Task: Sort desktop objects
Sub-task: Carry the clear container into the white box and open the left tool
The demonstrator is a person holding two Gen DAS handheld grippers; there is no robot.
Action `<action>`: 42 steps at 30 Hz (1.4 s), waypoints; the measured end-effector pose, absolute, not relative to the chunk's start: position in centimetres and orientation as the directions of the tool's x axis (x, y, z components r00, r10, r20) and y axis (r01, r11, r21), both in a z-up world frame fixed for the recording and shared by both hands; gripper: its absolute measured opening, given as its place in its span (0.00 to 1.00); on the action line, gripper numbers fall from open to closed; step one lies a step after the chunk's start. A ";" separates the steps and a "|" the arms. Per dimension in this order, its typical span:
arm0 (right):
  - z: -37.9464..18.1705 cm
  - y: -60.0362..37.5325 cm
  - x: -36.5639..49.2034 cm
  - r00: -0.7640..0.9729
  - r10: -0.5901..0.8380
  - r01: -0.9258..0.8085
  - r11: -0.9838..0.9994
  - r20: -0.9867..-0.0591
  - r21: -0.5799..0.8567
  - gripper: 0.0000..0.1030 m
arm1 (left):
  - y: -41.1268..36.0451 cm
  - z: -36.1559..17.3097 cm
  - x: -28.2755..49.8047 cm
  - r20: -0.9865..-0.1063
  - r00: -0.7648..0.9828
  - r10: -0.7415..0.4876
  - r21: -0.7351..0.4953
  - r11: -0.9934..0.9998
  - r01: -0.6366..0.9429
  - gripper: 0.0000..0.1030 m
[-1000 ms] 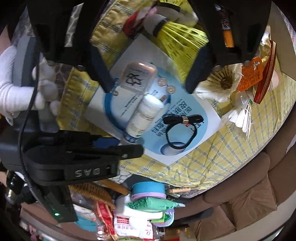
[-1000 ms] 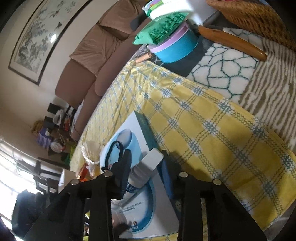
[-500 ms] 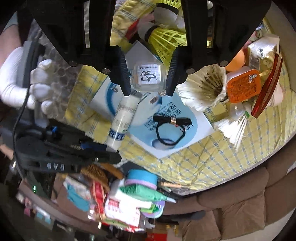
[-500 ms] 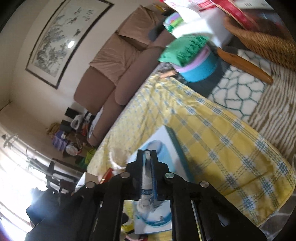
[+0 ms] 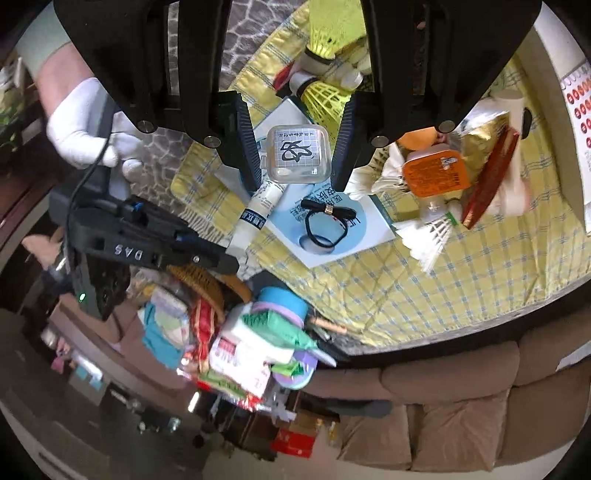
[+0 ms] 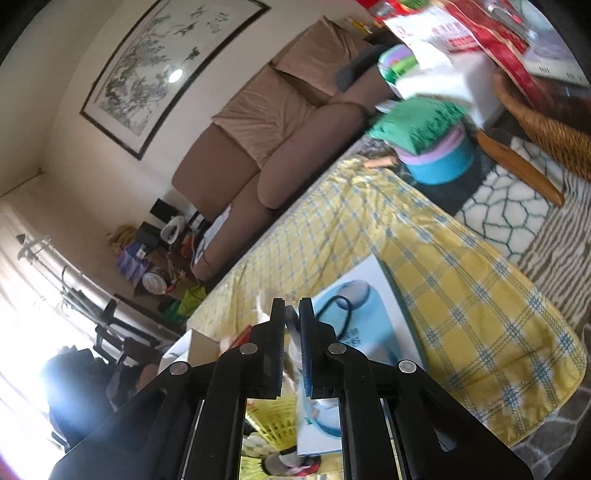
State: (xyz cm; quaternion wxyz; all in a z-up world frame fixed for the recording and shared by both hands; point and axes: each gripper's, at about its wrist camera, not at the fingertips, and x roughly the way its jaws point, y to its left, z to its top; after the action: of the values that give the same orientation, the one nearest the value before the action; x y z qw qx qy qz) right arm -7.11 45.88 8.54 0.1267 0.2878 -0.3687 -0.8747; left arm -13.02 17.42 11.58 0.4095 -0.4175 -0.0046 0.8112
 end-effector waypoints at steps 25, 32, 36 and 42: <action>17.2 22.7 -3.6 -0.574 -0.729 0.377 -0.640 -0.373 0.669 0.06 | -8.4 15.6 -9.0 -0.684 -0.446 0.577 -0.386 -0.805 -0.450 0.35; 13.9 14.6 -4.5 -0.473 -0.729 0.394 -0.677 -0.495 0.621 0.05 | -12.7 11.8 -8.3 -0.726 -0.431 0.536 -0.399 -0.839 -0.371 0.35; 12.1 13.3 -4.8 -0.460 -0.685 0.373 -0.727 -0.565 0.577 0.05 | -13.9 10.0 -8.3 -0.731 -0.417 0.540 -0.422 -0.838 -0.345 0.35; 11.7 12.6 -4.2 -0.469 -0.648 0.385 -0.761 -0.600 0.521 0.06 | -13.6 8.5 -8.4 -0.766 -0.393 0.509 -0.391 -0.854 -0.343 0.35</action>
State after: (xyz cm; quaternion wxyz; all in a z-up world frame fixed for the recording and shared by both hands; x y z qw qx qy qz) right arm -4.23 12.64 11.73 0.3068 0.4142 -0.1587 -0.8421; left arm -8.45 -13.59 8.53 0.2565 -0.4875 -0.0848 0.8303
